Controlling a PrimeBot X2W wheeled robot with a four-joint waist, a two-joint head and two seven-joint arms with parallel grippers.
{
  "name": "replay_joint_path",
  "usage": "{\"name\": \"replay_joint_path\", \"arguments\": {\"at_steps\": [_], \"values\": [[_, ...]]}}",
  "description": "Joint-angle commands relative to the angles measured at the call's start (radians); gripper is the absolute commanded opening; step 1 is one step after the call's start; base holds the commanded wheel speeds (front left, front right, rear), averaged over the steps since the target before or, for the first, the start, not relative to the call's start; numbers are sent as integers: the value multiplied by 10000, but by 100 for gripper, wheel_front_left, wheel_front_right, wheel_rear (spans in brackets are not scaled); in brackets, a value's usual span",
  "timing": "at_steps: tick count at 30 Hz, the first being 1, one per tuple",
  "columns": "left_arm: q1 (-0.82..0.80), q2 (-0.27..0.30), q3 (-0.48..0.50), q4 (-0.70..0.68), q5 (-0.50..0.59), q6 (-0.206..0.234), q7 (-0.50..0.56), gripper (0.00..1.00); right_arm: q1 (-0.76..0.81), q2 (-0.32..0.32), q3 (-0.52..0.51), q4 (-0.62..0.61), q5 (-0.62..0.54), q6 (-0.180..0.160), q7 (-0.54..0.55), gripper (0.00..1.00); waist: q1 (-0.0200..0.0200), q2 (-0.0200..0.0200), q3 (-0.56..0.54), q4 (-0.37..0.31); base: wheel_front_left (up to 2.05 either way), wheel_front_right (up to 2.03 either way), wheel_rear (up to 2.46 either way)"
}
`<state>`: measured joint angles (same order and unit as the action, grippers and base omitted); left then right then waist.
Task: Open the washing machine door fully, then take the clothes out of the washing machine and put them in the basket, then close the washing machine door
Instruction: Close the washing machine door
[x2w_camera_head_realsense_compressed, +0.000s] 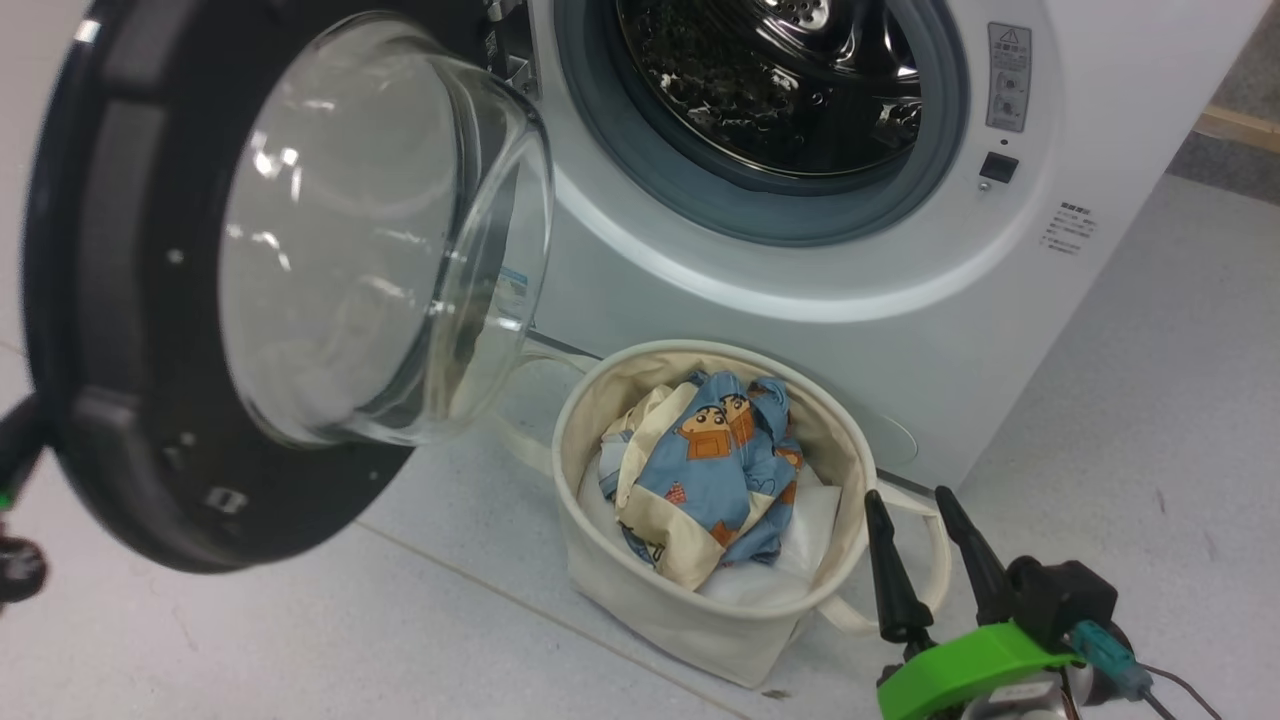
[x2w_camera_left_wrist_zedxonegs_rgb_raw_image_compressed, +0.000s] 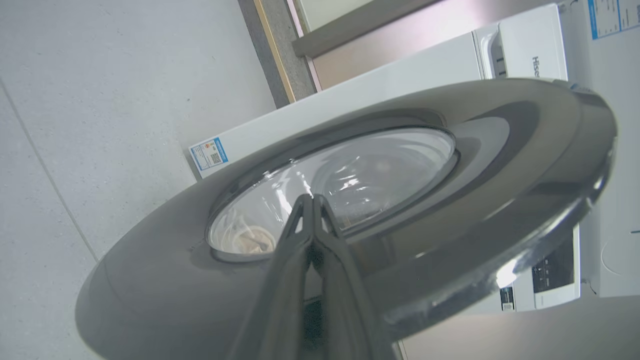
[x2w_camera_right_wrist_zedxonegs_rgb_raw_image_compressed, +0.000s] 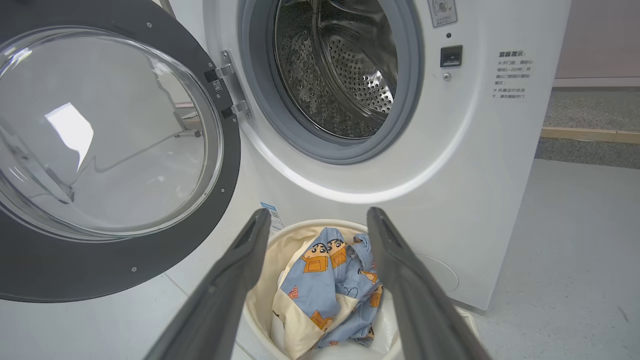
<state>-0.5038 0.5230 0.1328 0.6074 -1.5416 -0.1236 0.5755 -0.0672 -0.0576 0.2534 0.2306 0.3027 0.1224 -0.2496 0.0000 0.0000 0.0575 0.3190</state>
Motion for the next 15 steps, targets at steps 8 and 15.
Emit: {"name": "replay_joint_path", "arguments": {"at_steps": [8,15], "values": [[879,-518,-752,-3413,361,-70,436,0,-341,72,-226,-479,207,83,-122,100,0,0,220,-211,0,0,0],[1385,-1423,-1377,-4975,308,-42,417,0,-375,73,-405,-508,144,83,-122,100,0,0,209,-390,0,0,0]]}}
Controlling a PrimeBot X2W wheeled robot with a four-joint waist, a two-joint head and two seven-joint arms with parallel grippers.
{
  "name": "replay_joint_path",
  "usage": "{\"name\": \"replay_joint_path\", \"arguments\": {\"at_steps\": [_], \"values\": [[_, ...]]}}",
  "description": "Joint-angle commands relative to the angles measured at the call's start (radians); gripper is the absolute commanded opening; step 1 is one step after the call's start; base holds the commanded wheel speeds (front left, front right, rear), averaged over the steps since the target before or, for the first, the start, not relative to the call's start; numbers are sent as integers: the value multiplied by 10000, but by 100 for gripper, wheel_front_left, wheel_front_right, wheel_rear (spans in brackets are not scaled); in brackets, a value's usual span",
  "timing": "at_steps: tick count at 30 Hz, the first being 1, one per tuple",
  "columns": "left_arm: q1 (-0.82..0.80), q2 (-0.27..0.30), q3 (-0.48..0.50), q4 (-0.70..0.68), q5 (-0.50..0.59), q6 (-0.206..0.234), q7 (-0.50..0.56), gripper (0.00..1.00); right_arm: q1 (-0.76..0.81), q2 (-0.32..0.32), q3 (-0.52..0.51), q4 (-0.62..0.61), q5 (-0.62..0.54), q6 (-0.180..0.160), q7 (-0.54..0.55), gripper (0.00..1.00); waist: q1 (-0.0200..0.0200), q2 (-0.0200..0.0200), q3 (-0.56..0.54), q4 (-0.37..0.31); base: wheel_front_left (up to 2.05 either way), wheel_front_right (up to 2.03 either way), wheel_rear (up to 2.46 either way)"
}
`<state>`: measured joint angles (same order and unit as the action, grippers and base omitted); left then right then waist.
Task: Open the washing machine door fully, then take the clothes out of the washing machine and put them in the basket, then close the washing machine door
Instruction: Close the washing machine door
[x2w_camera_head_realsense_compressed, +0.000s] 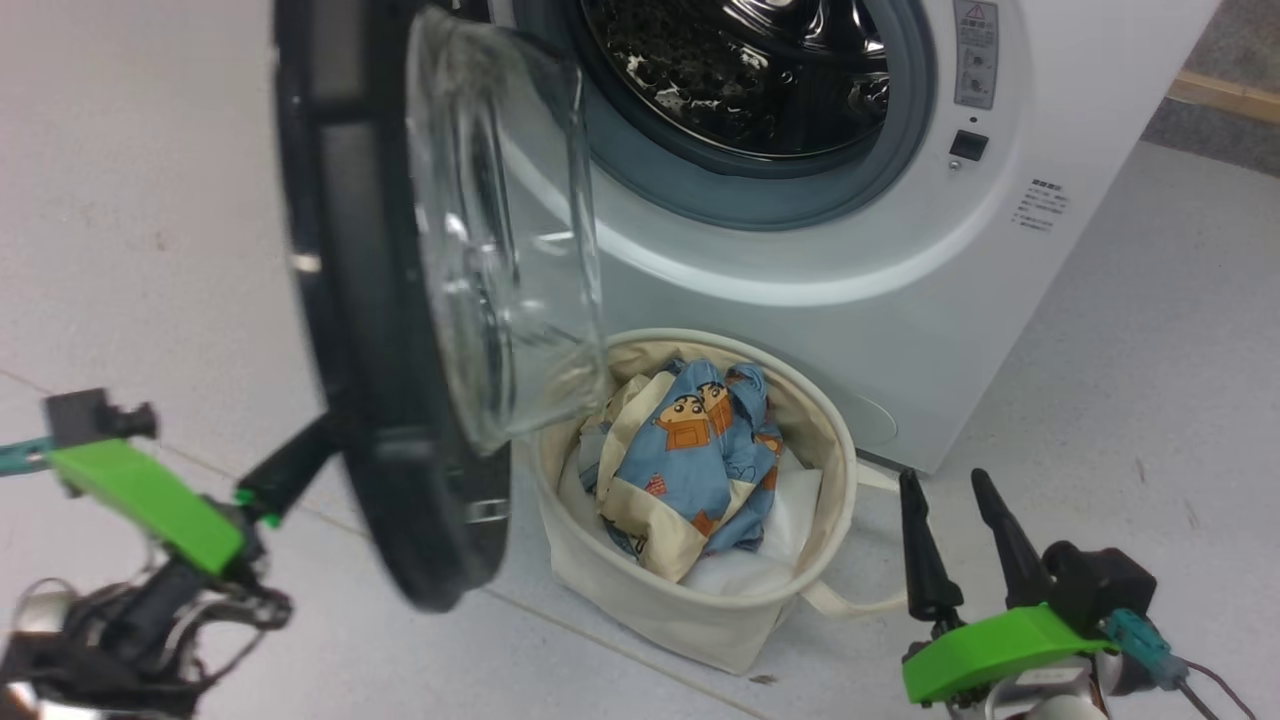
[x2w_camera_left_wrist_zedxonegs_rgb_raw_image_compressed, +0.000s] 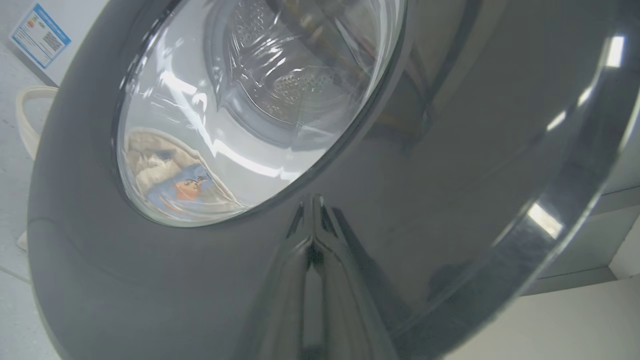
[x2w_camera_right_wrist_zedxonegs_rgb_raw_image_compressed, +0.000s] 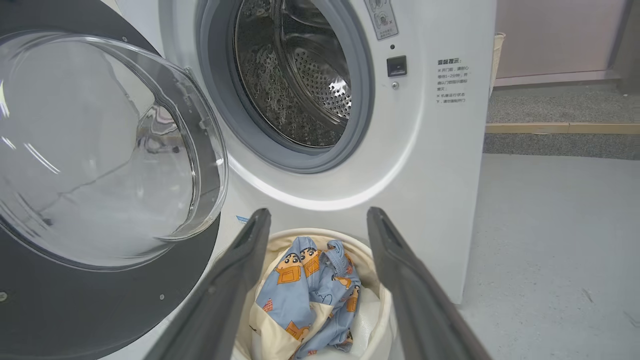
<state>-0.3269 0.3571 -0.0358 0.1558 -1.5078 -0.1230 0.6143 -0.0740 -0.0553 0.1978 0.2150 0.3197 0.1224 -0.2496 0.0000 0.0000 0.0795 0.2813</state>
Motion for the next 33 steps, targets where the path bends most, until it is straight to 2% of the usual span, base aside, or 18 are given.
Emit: {"name": "replay_joint_path", "arguments": {"at_steps": [1,7,14,25,29,33], "values": [[-354,47,164,-634,-24,-38,11,0,-300,50,94,-357,-35,83,-122,100,0,0,-23,-43,0,0,0],[-476,-1033,-726,-960,235,-49,-260,0,-353,50,-185,-457,-49,83,-122,100,0,0,-12,-437,0,0,0],[-1166,-1807,-1628,369,1050,-70,-788,0,-471,50,-508,-669,-120,83,-122,100,0,0,144,-1232,0,0,0],[-2328,-2100,-2090,1646,1323,-75,-2091,0,-615,51,-1442,-830,-92,83,-122,100,0,0,670,-2813,0,0,0],[-2337,-2150,-2460,1772,1401,-75,-2668,0,-710,51,-1420,-878,-28,83,-122,100,0,0,796,-3148,0,0,0],[-2252,-2010,-2864,1691,1401,-76,-3062,0,-750,51,-1320,-1010,89,83,-122,100,0,0,923,-3186,0,0,0]]}}
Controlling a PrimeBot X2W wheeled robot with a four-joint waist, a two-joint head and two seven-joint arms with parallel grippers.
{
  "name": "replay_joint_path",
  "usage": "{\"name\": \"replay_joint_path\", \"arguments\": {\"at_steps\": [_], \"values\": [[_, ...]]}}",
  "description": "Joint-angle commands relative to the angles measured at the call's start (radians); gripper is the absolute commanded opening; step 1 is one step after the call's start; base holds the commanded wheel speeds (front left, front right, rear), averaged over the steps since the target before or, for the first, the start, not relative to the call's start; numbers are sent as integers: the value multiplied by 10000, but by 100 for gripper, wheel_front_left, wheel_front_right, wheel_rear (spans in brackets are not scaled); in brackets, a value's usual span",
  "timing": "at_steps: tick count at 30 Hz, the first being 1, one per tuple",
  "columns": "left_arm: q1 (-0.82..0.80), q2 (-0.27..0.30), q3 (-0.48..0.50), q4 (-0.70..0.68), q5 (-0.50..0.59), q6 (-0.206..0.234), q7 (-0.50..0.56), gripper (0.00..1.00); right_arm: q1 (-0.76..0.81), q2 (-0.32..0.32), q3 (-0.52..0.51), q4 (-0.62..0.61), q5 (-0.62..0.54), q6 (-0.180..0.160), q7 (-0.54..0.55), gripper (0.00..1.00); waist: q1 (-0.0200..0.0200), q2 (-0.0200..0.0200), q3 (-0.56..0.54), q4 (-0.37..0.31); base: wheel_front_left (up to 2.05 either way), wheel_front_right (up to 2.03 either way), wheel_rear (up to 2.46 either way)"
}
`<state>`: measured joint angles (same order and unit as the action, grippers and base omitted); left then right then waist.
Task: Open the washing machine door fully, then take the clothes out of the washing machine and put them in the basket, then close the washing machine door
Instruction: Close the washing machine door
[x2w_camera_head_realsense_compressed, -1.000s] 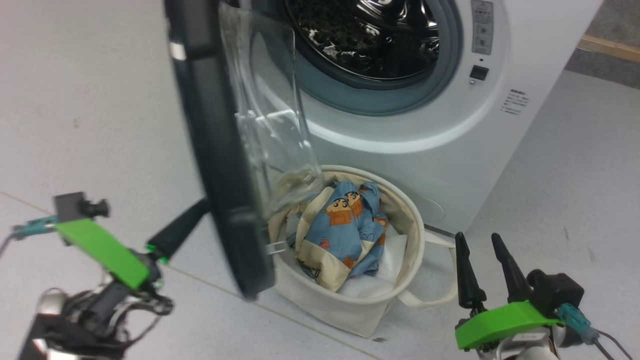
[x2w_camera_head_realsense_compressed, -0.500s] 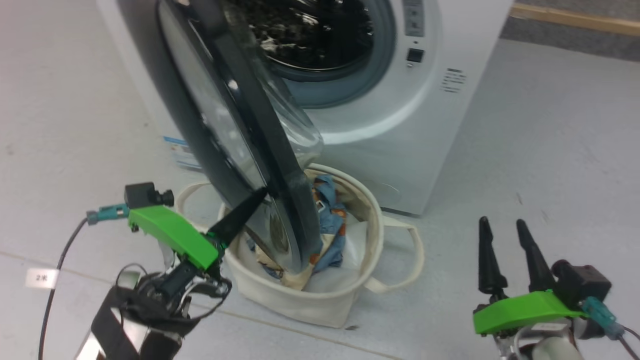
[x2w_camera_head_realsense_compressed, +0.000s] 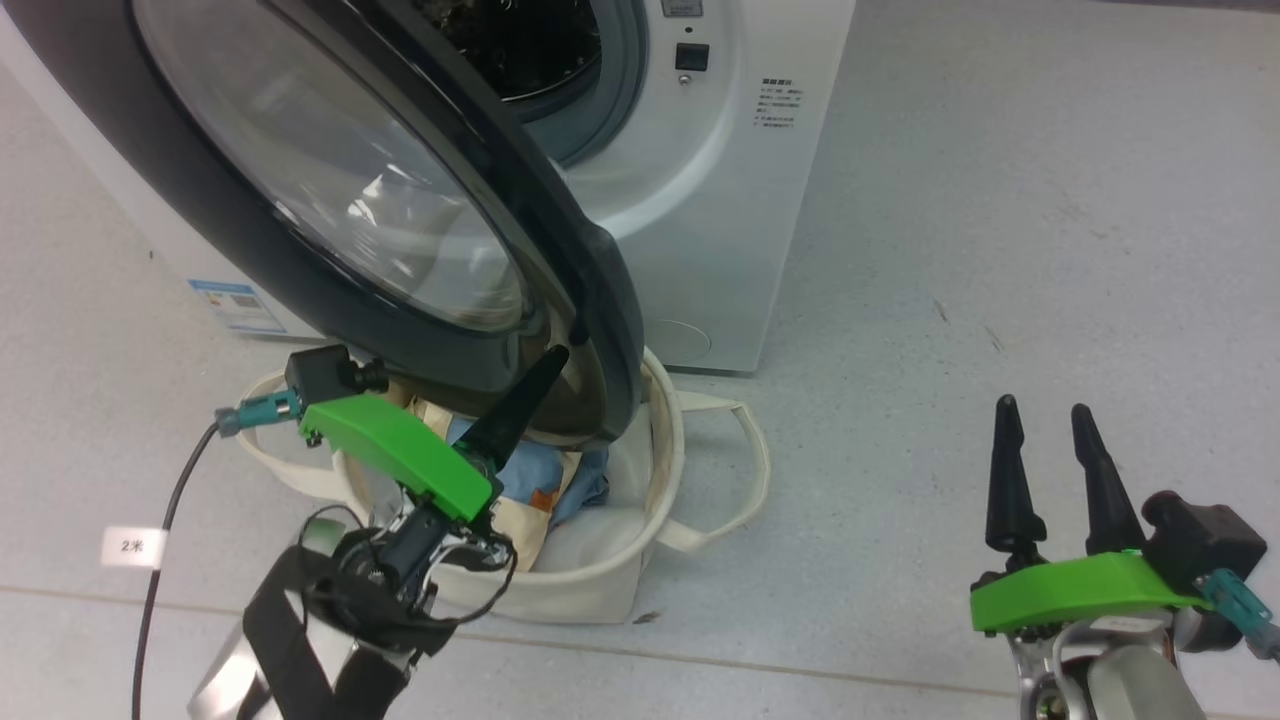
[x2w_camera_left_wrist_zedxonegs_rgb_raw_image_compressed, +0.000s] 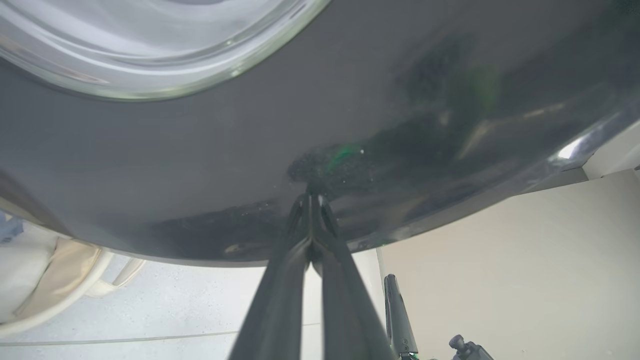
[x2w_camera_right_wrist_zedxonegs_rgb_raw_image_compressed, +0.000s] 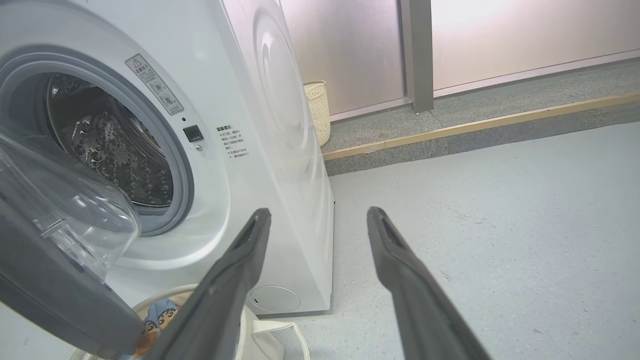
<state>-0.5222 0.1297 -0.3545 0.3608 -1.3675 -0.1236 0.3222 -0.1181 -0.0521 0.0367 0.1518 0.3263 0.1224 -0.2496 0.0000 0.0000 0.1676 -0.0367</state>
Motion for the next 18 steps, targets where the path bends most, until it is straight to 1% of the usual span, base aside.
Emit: {"name": "replay_joint_path", "arguments": {"at_steps": [1,4,6,7,9,10,11,13,15,16,17,18], "values": [[-289,399,188,-405,190,-70,-359,0,-311,18,304,-399,35,83,-122,100,0,0,61,20,0,0,0],[-217,854,-460,-430,1039,-70,-1095,0,-286,18,259,-452,-46,83,-122,100,0,0,56,219,0,0,0],[-207,1212,-927,-329,1839,-70,-1786,0,-253,18,271,-481,-111,83,-122,100,0,0,25,407,0,0,0],[-207,1212,-927,-329,1839,-70,-1786,0,-253,18,271,-481,-111,83,-122,100,0,0,25,407,0,0,0],[-223,1586,-1377,25,2901,-70,-2624,0,-212,18,309,-511,-150,83,-122,100,0,0,-33,631,0,0,0],[-266,1777,-1598,317,3624,-42,-3117,0,-192,18,329,-526,-173,83,-122,100,0,0,-74,750,0,0,0],[-316,1912,-1817,606,4363,125,-3635,0,-169,18,345,-539,-193,83,-122,100,0,0,-126,867,0,0,0],[-381,2009,-2175,1109,5601,672,-4630,0,-128,18,375,-570,-229,83,-122,100,0,0,-214,1092,0,0,0],[-349,1881,-2212,1447,6190,1143,-5374,0,-87,18,402,-611,-248,83,-122,100,0,0,-295,1308,0,0,0],[-310,1803,-2134,1532,6394,1358,-5591,0,-62,18,421,-631,-269,83,-122,100,0,0,-331,1411,0,0,0],[-164,1702,-1922,1571,6808,1748,-5785,0,-25,18,487,-692,-308,83,-122,100,0,0,-380,1585,0,0,0],[-70,1671,-1773,1496,7074,1957,-5818,0,-9,18,524,-736,-310,83,-122,100,0,0,-402,1664,0,0,0]]}}
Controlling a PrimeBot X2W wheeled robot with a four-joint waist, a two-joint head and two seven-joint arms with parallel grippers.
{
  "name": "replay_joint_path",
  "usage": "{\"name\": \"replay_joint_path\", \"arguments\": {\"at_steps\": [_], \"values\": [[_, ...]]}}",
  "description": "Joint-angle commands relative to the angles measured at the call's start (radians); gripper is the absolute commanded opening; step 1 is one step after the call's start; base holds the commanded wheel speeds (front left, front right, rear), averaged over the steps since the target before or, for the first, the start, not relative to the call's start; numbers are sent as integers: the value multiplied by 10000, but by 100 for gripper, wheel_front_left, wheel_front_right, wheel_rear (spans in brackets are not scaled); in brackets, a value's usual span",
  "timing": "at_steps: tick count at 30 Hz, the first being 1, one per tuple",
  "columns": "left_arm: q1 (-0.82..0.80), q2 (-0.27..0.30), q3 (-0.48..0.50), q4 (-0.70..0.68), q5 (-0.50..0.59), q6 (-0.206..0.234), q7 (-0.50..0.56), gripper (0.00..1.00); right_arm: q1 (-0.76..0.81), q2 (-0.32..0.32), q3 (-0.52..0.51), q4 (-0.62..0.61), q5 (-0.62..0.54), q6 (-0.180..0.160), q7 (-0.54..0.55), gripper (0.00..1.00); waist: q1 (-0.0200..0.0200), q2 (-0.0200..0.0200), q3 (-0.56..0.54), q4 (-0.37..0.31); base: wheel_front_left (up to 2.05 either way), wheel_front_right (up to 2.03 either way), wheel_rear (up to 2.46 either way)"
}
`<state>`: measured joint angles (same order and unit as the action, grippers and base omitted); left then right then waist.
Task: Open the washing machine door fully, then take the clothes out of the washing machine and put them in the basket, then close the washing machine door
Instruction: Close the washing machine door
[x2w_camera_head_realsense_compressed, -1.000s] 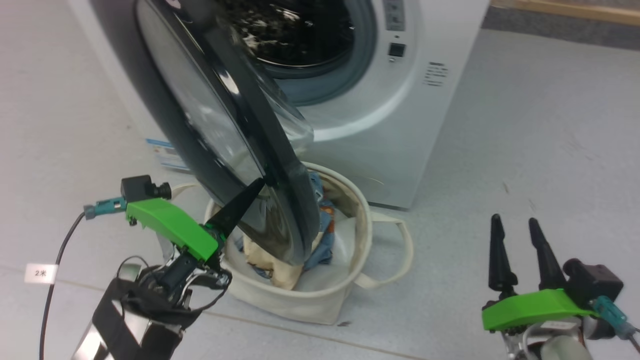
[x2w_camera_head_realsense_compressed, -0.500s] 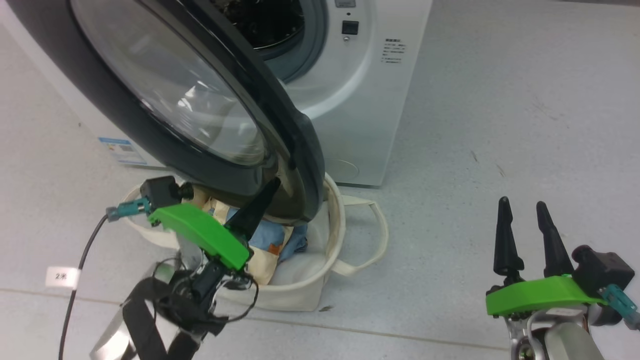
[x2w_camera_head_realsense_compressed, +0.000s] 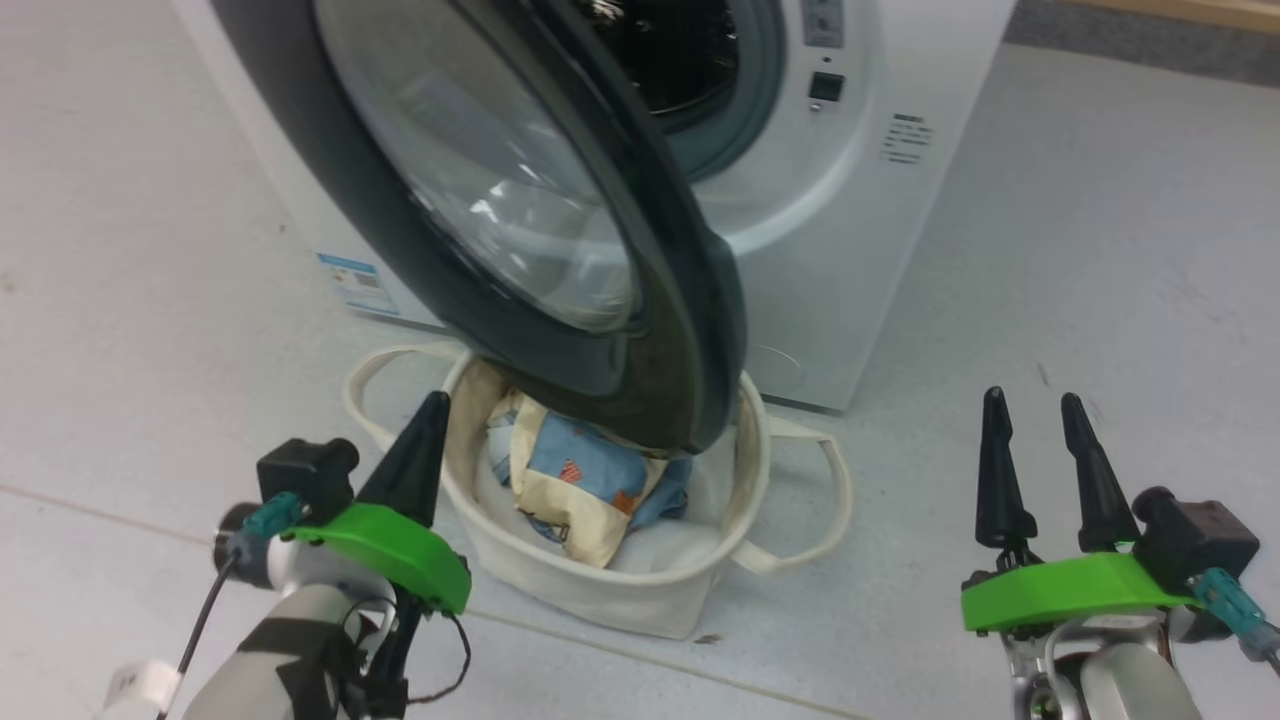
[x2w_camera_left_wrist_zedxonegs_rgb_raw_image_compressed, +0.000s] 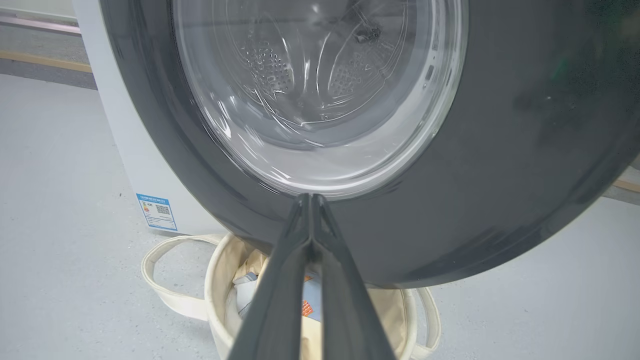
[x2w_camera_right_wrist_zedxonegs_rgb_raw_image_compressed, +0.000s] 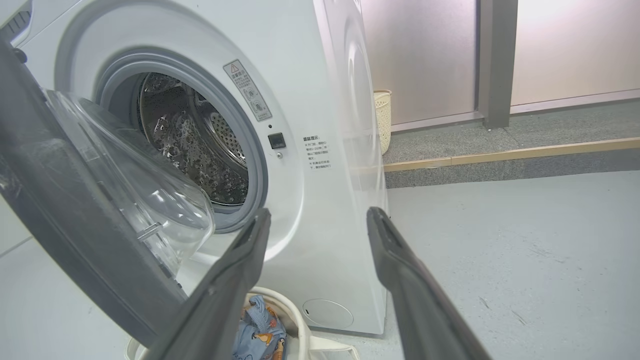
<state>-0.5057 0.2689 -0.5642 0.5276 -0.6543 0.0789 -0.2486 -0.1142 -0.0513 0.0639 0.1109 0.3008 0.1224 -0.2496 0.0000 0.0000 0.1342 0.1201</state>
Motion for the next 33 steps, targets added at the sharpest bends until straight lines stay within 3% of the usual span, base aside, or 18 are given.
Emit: {"name": "replay_joint_path", "arguments": {"at_steps": [1,3,6,7,8,9,15,22,33], "values": [[-124,231,603,-440,260,132,-119,0,-32,11,286,-382,-45,83,-122,100,0,0,-84,165,0,0,0],[320,111,1242,-1086,932,468,-125,0,-13,11,394,-483,-19,83,-122,100,0,0,-131,238,0,0,0],[1259,-172,2240,-1923,1653,631,-128,1,23,11,641,-578,23,83,-122,100,0,0,-210,227,0,0,0],[1581,-353,2660,-2175,1708,574,-128,36,45,11,696,-571,18,83,-122,100,0,0,-267,211,0,0,0],[1897,-524,3054,-2398,1773,446,-129,80,86,11,727,-551,-3,83,-122,100,0,0,-326,200,0,0,0],[2193,-624,3307,-2528,1952,271,-129,98,128,11,754,-520,-38,83,-122,100,0,0,-353,185,0,0,0],[3170,-1273,4477,-2785,3085,-355,-130,100,272,11,986,-357,-49,83,-122,100,0,0,-524,140,0,0,0],[3361,-1617,4894,-2901,4512,-746,-131,100,366,11,1035,-283,-25,83,-122,100,0,0,-677,204,0,0,0],[3344,-2053,5323,-2849,4854,-1205,-131,100,165,11,1090,-517,398,83,-122,100,0,0,-492,280,0,0,0]]}}
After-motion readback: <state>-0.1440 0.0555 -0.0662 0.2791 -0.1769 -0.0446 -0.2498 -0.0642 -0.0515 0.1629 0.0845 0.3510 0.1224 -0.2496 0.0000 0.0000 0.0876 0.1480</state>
